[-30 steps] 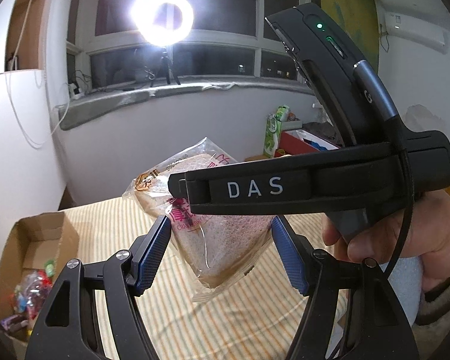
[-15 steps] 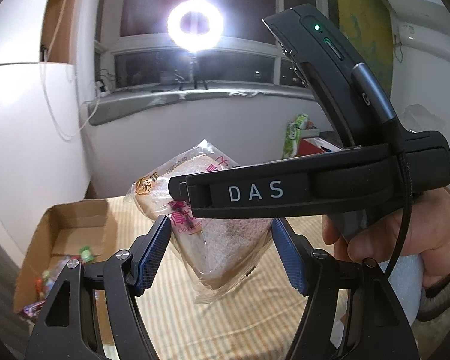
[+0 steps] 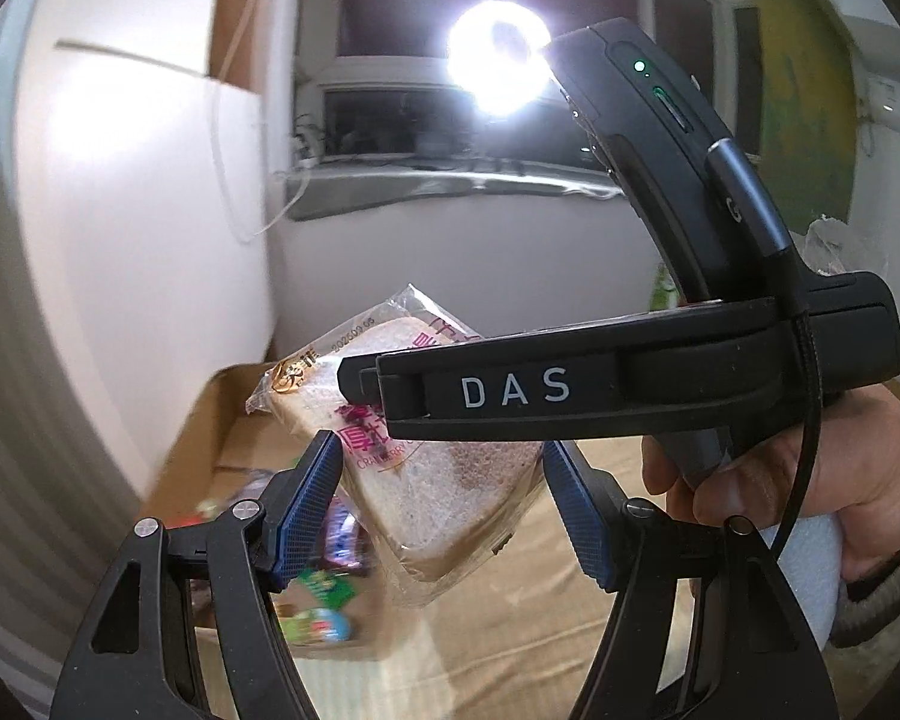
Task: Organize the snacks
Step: 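Lift the bread bag with the right tool and carry it over the box, then lower the bread bag into the box and open the right tool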
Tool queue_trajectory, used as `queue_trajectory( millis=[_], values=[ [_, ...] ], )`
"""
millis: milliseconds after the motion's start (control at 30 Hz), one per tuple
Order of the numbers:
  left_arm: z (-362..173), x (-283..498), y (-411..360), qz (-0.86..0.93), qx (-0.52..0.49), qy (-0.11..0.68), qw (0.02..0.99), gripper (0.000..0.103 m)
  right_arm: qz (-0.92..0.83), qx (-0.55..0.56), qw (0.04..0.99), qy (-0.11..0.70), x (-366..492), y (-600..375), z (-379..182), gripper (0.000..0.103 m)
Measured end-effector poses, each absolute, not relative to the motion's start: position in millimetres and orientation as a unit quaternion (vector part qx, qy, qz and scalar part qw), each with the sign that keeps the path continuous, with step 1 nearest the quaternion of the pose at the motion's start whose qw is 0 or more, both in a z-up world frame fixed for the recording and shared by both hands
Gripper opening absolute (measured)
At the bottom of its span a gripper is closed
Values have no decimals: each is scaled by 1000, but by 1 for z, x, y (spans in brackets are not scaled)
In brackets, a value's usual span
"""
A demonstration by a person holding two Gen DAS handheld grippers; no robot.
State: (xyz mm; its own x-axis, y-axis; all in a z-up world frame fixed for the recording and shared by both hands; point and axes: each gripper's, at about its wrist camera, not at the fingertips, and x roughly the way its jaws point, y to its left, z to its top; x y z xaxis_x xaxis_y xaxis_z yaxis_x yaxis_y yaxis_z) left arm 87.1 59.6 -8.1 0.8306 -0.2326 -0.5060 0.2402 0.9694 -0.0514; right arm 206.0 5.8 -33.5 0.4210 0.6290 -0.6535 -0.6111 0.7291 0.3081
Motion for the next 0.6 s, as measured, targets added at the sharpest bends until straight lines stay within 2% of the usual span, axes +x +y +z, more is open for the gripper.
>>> queue_trajectory(
  millis=[200, 300, 600],
  values=[
    [-19, 100, 95, -100, 2, 279, 955, 69, 386, 11, 829, 405, 226, 45, -51, 59],
    [-22, 107, 105, -93, 5, 282, 955, 69, 402, 8, 819, 408, 233, 60, -54, 46],
    [-27, 121, 130, -73, 1, 290, 954, 66, 373, 5, 839, 397, 252, 49, -56, 46]
  ],
)
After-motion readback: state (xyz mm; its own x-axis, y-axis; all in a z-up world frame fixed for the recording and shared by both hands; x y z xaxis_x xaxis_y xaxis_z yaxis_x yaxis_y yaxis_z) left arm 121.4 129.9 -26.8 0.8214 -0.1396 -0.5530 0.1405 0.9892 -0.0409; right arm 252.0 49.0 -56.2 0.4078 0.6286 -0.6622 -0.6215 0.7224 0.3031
